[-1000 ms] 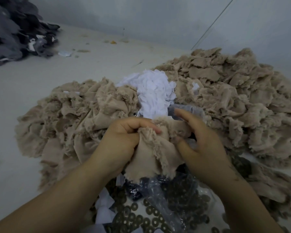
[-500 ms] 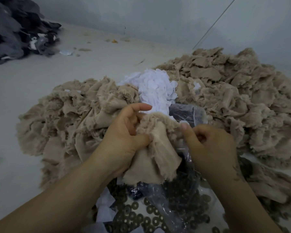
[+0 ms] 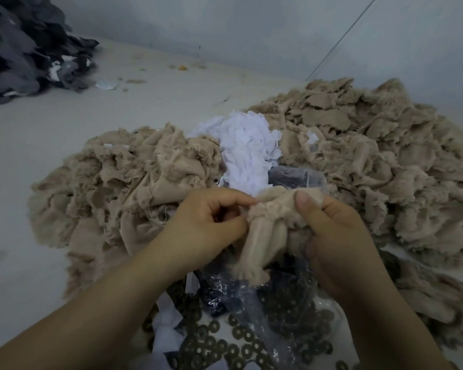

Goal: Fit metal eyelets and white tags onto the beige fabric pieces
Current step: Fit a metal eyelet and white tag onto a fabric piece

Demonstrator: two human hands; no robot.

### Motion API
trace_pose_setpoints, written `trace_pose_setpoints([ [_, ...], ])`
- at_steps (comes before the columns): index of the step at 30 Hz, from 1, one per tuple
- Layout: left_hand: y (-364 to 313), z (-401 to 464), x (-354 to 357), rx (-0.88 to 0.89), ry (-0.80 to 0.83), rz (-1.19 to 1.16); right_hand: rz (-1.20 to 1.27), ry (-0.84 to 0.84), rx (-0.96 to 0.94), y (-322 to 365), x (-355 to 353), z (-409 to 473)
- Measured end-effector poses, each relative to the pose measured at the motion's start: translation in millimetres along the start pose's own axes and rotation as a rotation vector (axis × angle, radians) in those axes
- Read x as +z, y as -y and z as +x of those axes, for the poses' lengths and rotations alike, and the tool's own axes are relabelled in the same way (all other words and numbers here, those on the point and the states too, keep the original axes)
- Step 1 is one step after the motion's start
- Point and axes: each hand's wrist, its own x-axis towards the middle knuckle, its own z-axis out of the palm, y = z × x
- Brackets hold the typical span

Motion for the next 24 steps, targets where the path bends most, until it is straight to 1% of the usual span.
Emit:
trace_pose_setpoints([
  [2, -0.6, 0.0, -2.8, 0.068, 0.085, 0.089, 0.058, 0.012, 0.067, -0.7, 1.1, 0.0],
  [3, -1.5, 0.7, -3.2, 0.093, 0.08, 0.111, 0.062, 0.009, 0.079, -1.3, 1.6, 0.1],
  [4, -2.6, 1.9, -3.2, 0.11, 0.05, 0.118, 0.093, 0.009, 0.109, -2.5, 1.7, 0.3],
  [5, -4.3, 3.3, -3.3, 0.12, 0.009, 0.124, 0.171, 0.044, 0.158, -2.8, 1.6, 0.0],
  [6, -6.9, 5.0, -3.7, 0.127, -0.027, 0.129, 0.278, 0.117, 0.203, -0.7, 3.3, -0.9],
  [7, -10.8, 6.2, -4.1, 0.14, -0.057, 0.143, 0.387, 0.203, 0.216, 2.4, 5.7, -1.9],
  [8, -15.1, 7.2, -4.9, 0.163, -0.103, 0.175, 0.473, 0.251, 0.217, 5.0, 8.4, -2.8],
  [11, -31.9, 6.7, -8.6, 0.245, -0.291, 0.23, 0.633, 0.23, 0.241, 5.7, 12.1, -3.9],
  [13, -40.7, 6.3, -7.8, 0.286, -0.368, 0.258, 0.718, 0.245, 0.232, 4.6, 14.5, -5.6],
  [15, -42.3, 8.3, -5.3, 0.296, -0.412, 0.363, 0.788, 0.269, 0.231, 4.6, 19.8, -6.9],
  [16, -39.6, 10.1, -4.1, 0.277, -0.398, 0.397, 0.797, 0.272, 0.244, 4.3, 22.4, -7.1],
  [20, -20.5, 12.0, -0.5, 0.118, -0.203, 0.404, 0.676, 0.289, 0.328, 0.4, 27.3, -7.9],
  [24, -10.5, 11.5, 0.3, 0.076, -0.185, 0.374, 0.693, 0.274, 0.418, -0.2, 31.9, -11.7],
])
